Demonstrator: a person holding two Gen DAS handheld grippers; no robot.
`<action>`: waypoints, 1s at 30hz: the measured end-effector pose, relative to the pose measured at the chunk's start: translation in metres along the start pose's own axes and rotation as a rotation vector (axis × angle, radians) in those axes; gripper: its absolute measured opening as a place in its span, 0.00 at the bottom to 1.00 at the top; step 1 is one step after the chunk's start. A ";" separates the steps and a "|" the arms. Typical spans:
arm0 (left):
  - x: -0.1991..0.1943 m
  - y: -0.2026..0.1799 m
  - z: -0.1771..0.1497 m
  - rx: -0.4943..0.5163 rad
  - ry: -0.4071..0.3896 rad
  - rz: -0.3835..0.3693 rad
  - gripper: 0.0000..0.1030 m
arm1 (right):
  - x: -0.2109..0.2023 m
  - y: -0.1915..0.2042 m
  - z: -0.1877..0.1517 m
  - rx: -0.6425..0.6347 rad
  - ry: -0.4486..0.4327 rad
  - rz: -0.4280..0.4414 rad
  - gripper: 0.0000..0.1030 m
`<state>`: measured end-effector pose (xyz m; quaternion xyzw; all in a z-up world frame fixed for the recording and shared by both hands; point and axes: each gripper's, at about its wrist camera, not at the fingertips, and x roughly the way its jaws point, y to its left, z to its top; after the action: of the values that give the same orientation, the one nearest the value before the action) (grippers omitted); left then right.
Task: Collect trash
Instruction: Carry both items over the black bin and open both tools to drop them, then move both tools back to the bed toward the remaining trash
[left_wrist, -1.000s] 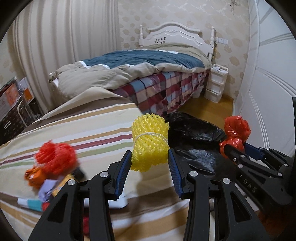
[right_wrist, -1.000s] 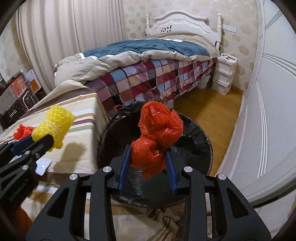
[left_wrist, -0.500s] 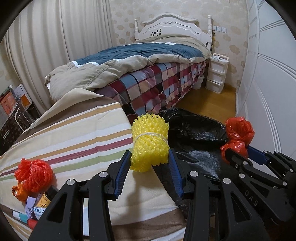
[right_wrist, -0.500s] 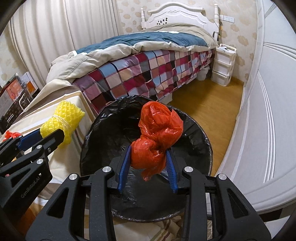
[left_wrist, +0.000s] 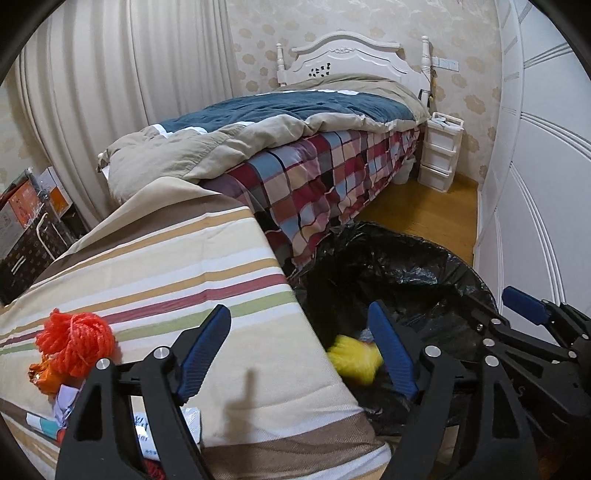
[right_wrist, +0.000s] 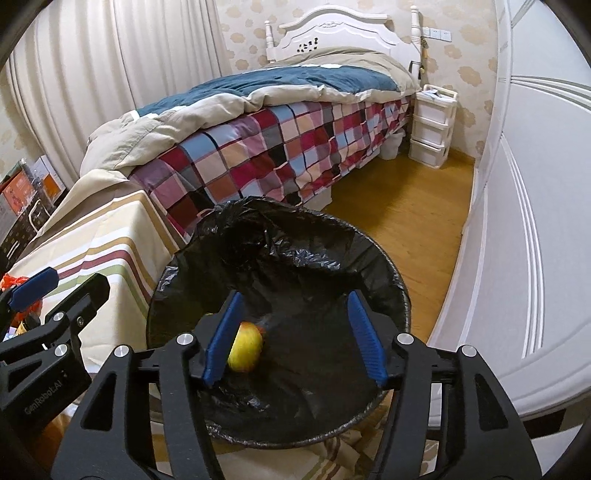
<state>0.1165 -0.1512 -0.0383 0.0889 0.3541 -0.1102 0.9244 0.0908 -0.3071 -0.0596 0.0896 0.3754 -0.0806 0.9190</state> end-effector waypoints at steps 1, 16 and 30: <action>-0.002 0.001 0.000 -0.002 0.000 0.004 0.75 | -0.002 0.000 0.000 0.002 -0.002 0.000 0.57; -0.055 0.033 -0.027 -0.043 -0.019 0.038 0.76 | -0.048 0.032 -0.031 -0.022 -0.015 0.025 0.64; -0.092 0.098 -0.077 -0.146 0.020 0.139 0.76 | -0.085 0.084 -0.067 -0.099 -0.006 0.093 0.65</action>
<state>0.0270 -0.0253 -0.0242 0.0469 0.3634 -0.0191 0.9302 0.0042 -0.2037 -0.0380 0.0610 0.3715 -0.0196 0.9262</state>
